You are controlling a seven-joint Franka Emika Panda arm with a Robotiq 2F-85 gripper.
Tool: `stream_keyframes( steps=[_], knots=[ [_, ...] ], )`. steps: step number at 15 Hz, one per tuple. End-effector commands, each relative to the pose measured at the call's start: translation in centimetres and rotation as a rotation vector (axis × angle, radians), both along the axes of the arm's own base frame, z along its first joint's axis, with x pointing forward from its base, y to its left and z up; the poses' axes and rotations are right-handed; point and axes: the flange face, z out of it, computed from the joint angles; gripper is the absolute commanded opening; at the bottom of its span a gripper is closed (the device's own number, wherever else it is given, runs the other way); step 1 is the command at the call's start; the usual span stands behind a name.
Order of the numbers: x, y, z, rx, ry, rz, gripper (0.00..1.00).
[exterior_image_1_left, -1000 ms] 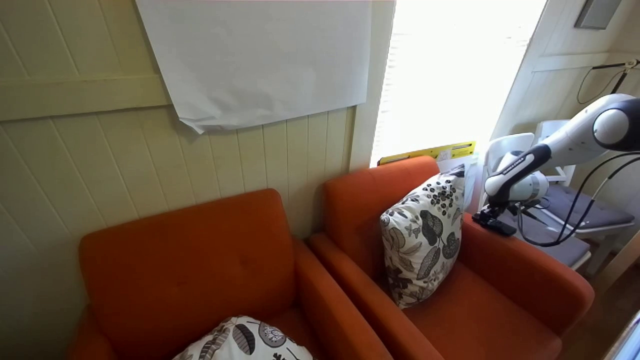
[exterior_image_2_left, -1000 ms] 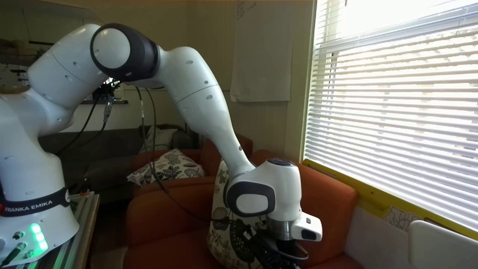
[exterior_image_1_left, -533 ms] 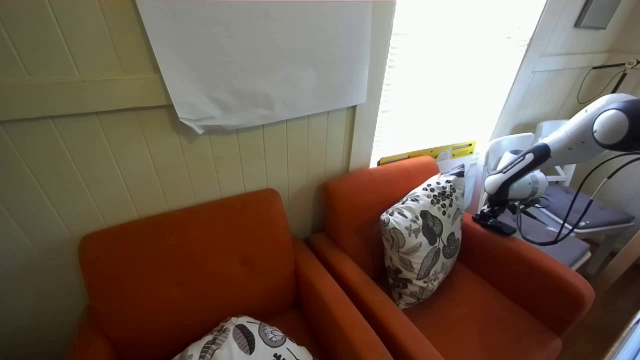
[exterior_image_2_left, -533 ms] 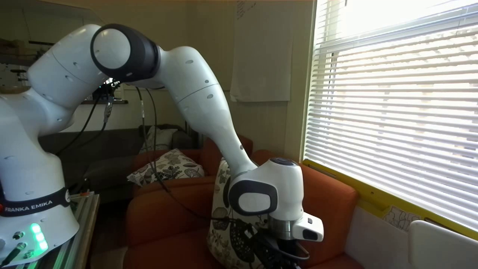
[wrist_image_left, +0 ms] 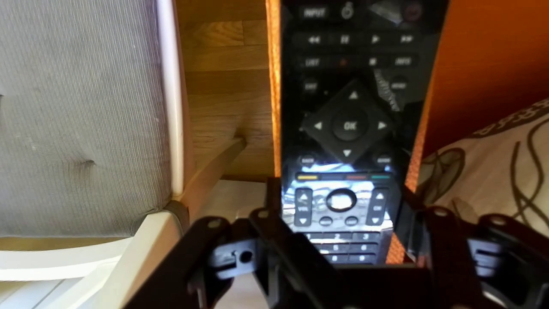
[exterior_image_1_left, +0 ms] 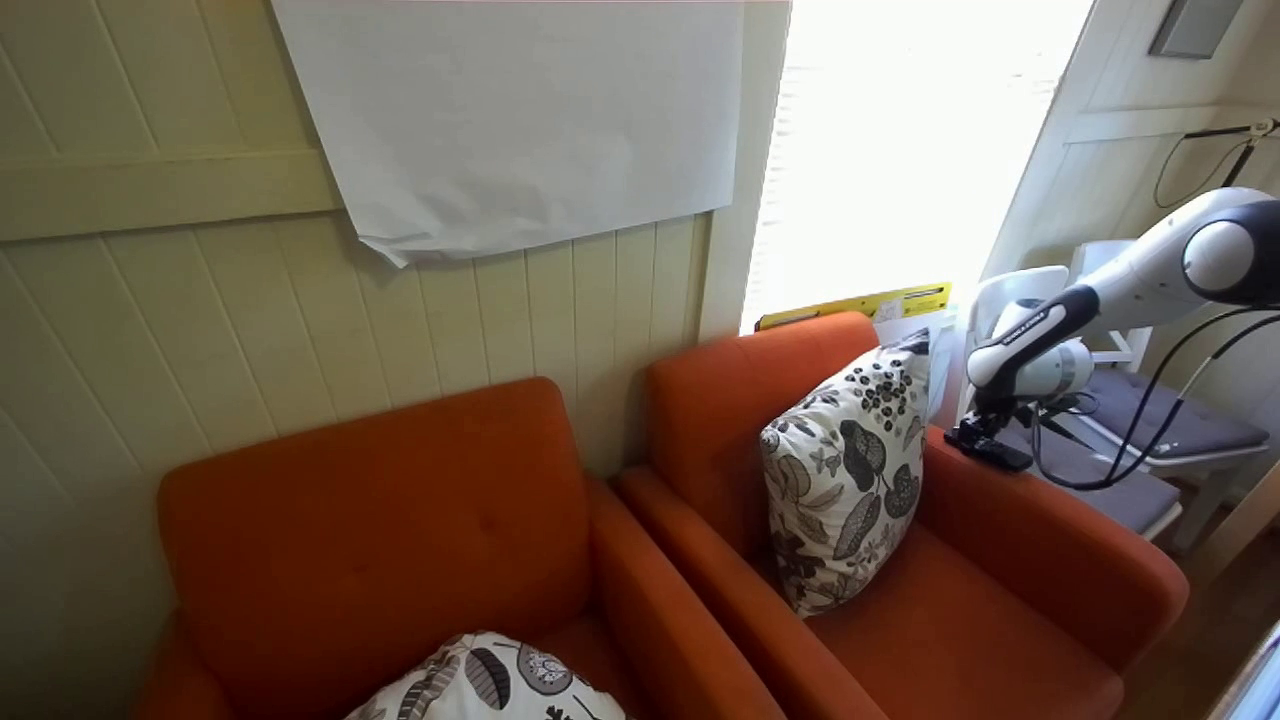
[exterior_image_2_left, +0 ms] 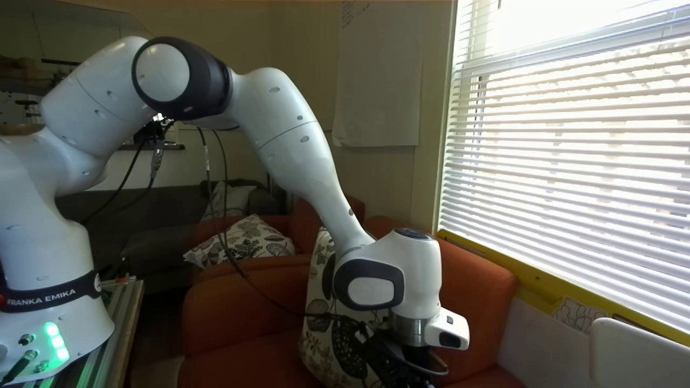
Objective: Put the remote on the rightmost sofa arm
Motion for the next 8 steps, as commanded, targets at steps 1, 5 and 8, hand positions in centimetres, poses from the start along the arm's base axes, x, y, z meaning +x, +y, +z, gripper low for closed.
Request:
stream_keyframes(
  steps=[1, 5, 8],
  knots=[
    [0.4, -0.3, -0.4, 0.019, 0.016, -0.016, 0.88],
    [0.3, -0.3, -0.3, 0.027, 0.019, -0.02, 1.0],
    [0.0, -0.4, 0.7, 0.037, 0.005, -0.022, 1.0]
  ],
)
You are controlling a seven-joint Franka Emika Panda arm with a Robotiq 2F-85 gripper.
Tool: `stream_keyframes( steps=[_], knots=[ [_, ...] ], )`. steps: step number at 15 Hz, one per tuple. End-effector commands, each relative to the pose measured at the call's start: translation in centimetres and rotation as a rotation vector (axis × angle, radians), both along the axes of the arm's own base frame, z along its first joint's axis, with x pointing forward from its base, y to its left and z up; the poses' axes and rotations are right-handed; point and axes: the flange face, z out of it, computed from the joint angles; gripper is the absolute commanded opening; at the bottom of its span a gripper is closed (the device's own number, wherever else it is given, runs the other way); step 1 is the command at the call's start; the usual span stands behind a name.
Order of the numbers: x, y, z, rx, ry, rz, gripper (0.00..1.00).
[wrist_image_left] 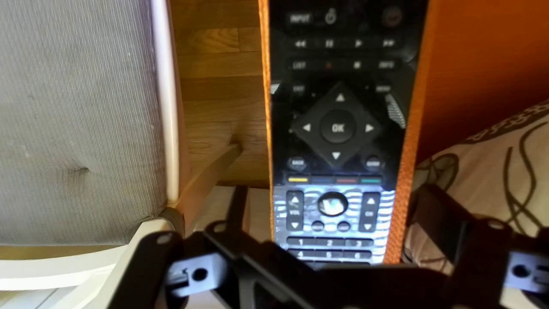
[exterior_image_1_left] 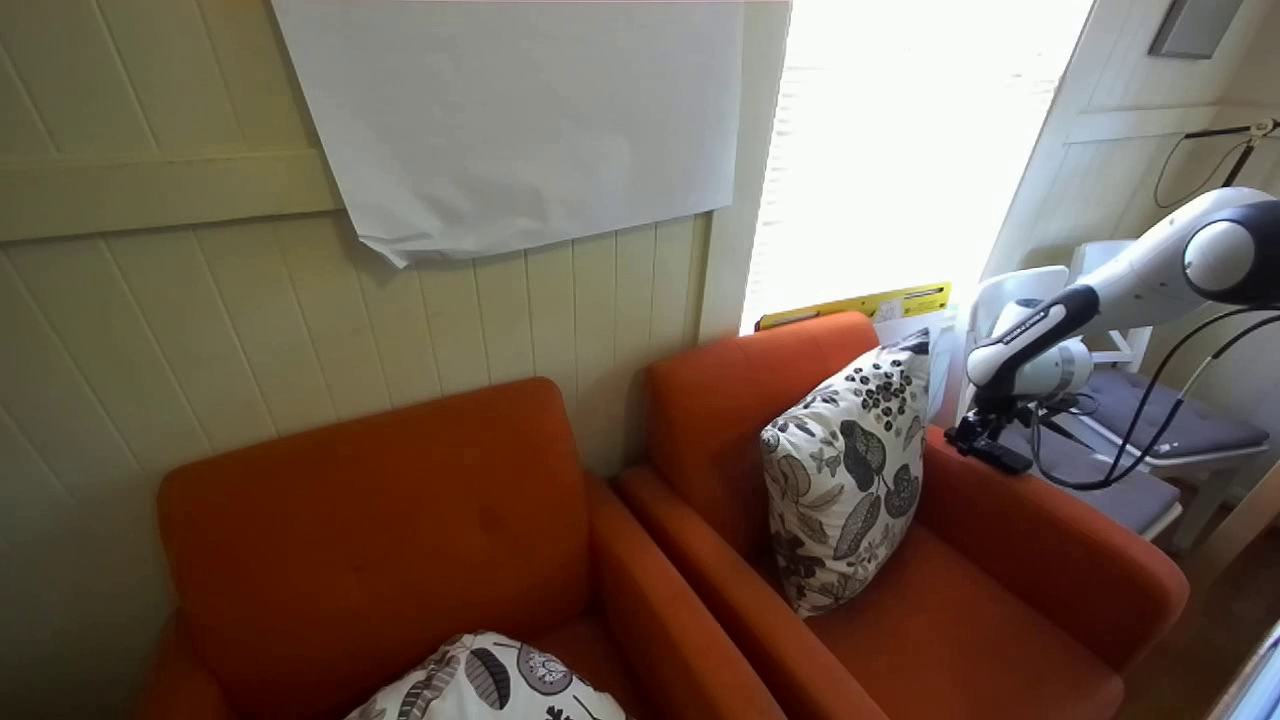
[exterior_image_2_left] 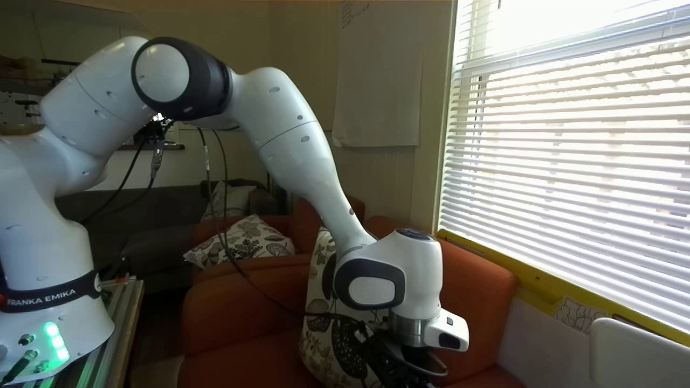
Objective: Put the remote on the rightmost sofa arm
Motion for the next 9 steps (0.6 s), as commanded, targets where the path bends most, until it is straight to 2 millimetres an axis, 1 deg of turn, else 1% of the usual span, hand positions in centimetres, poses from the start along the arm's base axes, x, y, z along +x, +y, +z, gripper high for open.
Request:
stream_keyframes(
  steps=[1, 3, 4, 6, 7, 9],
  knots=[
    [-0.3, -0.7, 2.0, 0.004, -0.031, -0.049, 1.0],
    [-1.0, -1.3, 4.7, -0.007, -0.078, -0.087, 1.0],
    [-1.6, -1.9, 6.5, -0.021, -0.112, -0.111, 1.0],
    [-3.2, -2.7, 9.6, -0.056, -0.127, -0.141, 1.0],
    [-4.4, -2.9, 10.9, -0.055, -0.097, -0.138, 1.0],
    [-7.5, -2.9, 12.8, -0.021, -0.008, -0.083, 1.0]
  ],
)
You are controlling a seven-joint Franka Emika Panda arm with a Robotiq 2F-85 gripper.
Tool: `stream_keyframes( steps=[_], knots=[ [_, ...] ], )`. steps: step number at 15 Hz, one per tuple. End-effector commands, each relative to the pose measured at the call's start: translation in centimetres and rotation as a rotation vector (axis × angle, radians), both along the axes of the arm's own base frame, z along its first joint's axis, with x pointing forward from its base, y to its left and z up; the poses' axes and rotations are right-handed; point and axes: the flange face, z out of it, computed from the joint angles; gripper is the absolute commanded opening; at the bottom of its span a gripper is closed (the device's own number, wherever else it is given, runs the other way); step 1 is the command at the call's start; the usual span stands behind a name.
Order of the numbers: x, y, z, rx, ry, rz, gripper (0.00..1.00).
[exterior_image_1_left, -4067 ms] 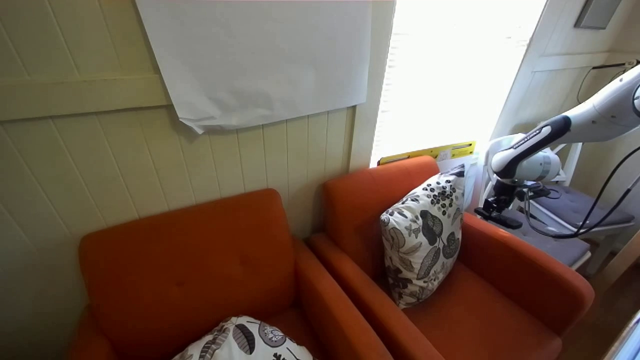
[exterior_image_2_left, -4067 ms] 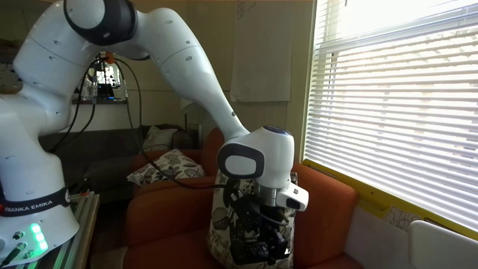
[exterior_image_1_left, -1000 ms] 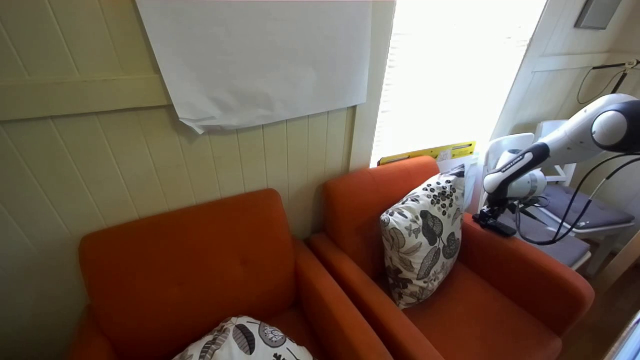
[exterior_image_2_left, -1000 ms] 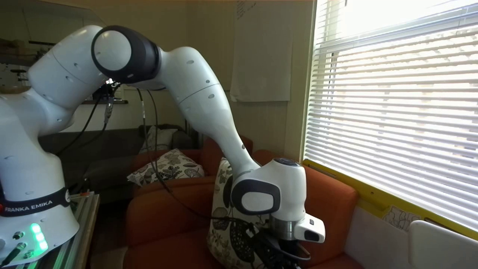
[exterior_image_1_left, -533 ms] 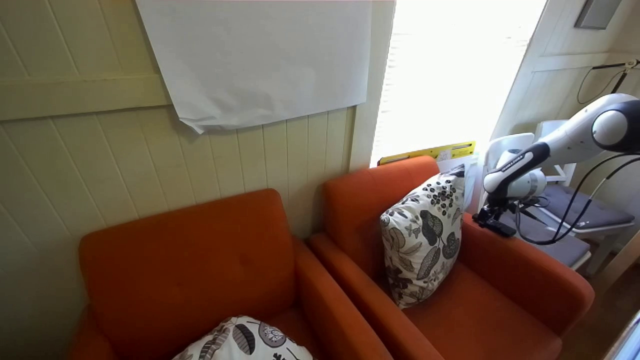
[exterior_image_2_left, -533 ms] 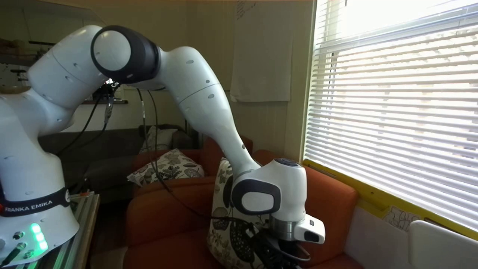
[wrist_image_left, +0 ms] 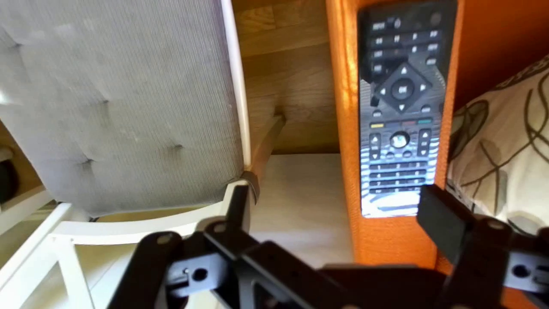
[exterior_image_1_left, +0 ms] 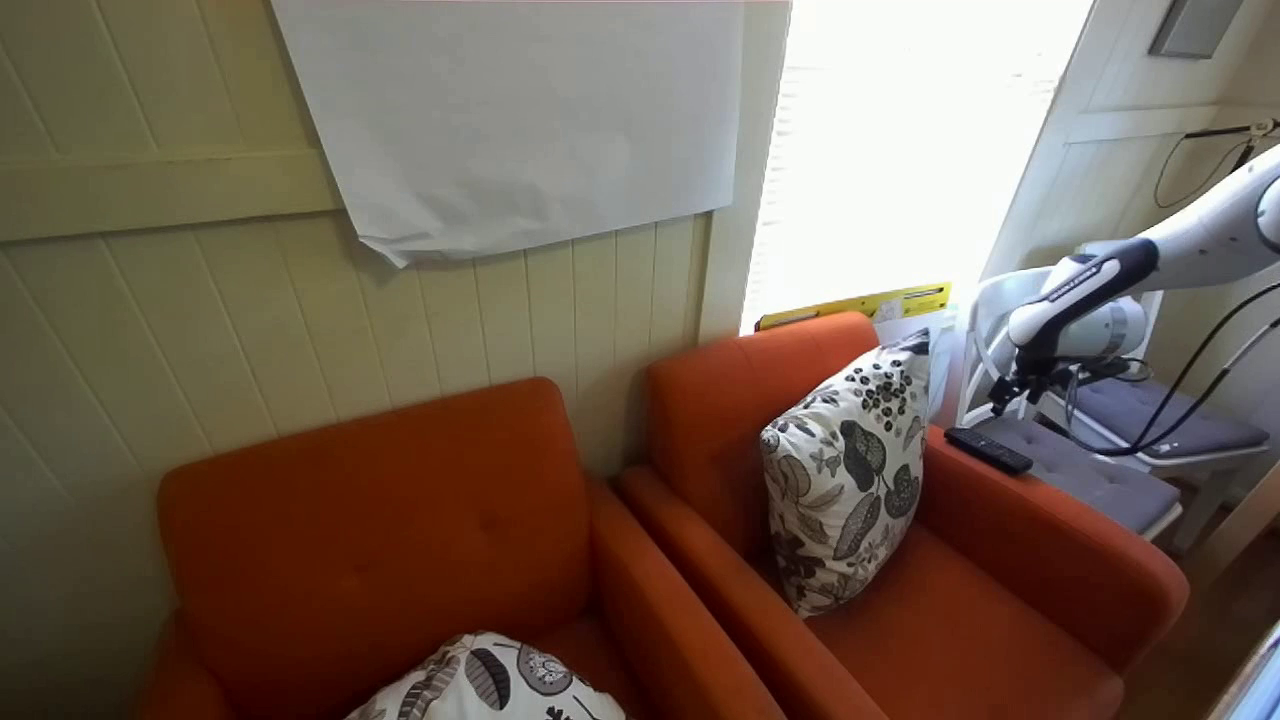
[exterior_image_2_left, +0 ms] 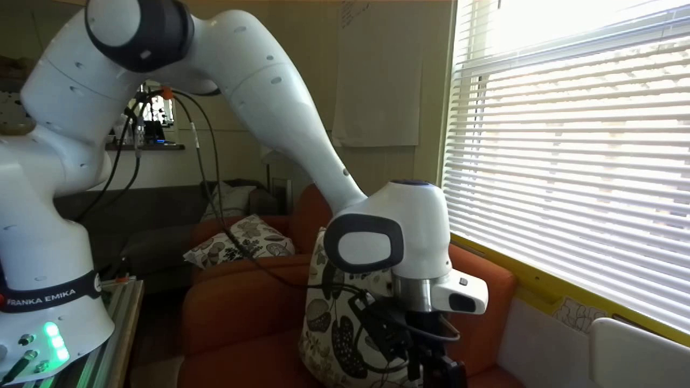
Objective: Put the remote on the rightmost sofa arm
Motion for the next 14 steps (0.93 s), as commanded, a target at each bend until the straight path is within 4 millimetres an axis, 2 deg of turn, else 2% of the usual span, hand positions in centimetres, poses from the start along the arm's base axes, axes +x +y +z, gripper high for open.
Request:
stream_keyframes(
  steps=[1, 5, 8, 9, 11, 14],
  knots=[
    [-6.2, 1.2, 4.1, 0.062, 0.12, 0.055, 1.0],
    [-12.7, 1.5, 6.4, 0.148, 0.212, 0.137, 1.0],
    [-17.3, 1.6, 6.9, 0.239, 0.235, 0.223, 1.0],
    [-14.3, 0.6, 6.1, 0.186, 0.235, 0.17, 1.0],
    [-16.5, 0.7, 6.3, 0.216, 0.245, 0.197, 1.0],
    [-16.8, 1.0, 6.5, 0.221, 0.244, 0.208, 1.0]
  ],
)
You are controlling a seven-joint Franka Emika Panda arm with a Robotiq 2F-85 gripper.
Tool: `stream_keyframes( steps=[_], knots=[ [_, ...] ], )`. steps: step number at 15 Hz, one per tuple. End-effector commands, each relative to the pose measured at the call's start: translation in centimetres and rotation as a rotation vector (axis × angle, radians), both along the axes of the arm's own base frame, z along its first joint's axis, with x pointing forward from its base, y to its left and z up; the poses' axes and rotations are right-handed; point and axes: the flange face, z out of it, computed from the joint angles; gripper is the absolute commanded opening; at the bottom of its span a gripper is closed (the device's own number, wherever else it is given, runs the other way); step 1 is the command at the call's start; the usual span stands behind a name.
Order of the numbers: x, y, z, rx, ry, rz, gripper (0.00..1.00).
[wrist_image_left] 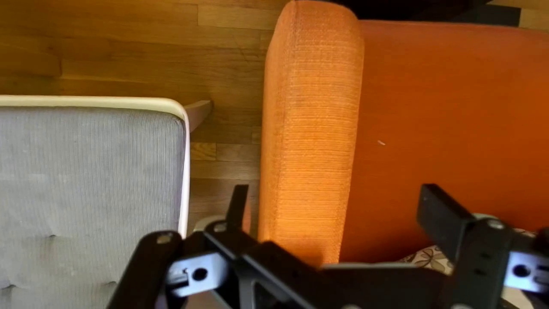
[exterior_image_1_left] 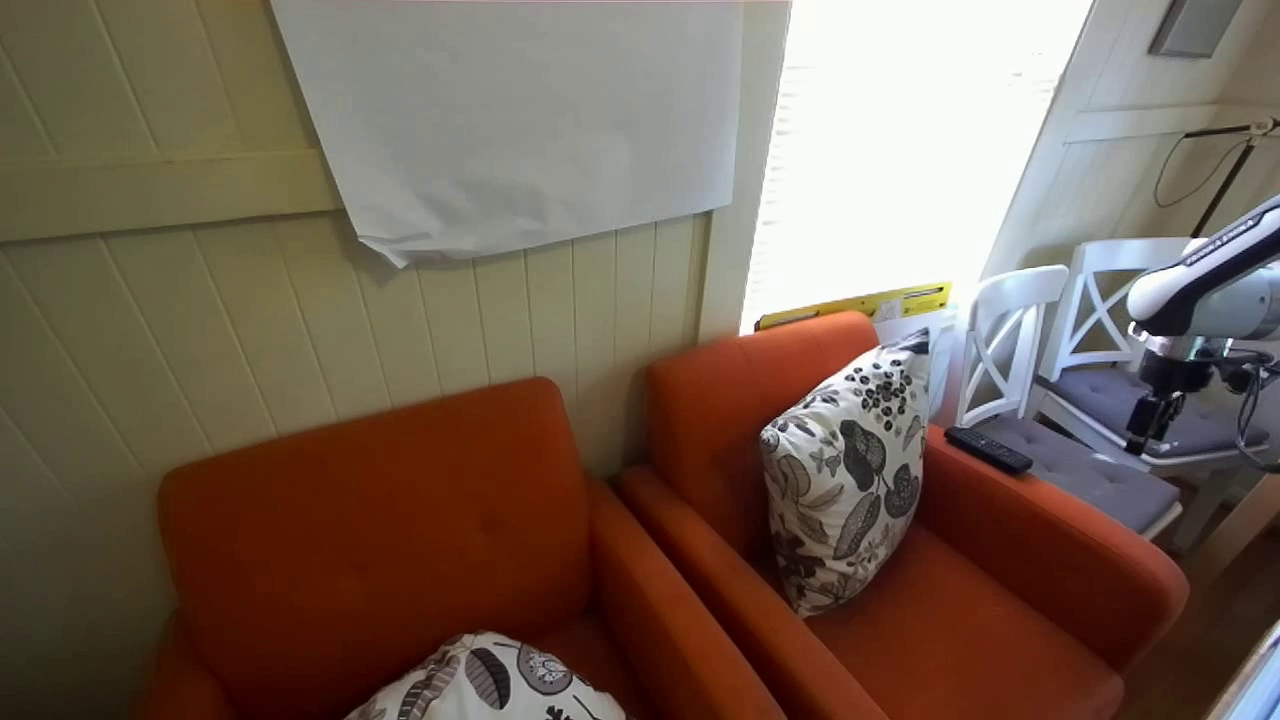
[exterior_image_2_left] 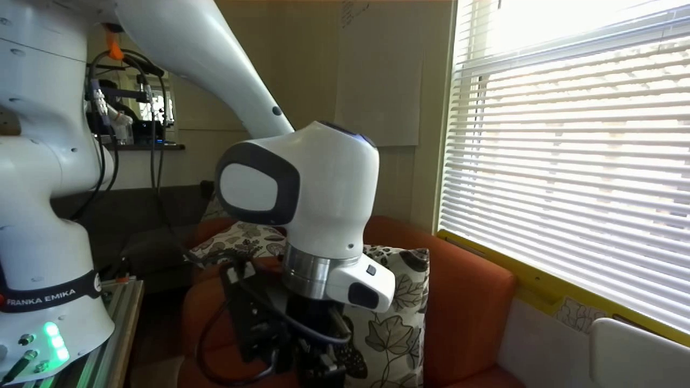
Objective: Put the remote on the rightmost sofa arm
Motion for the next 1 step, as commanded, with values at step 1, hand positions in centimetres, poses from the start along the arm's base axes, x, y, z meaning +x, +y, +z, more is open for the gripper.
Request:
stream_keyframes(
  steps=[1],
  knots=[
    [0.09, 0.06, 0.08, 0.001, 0.001, 0.001, 1.0]
  ],
)
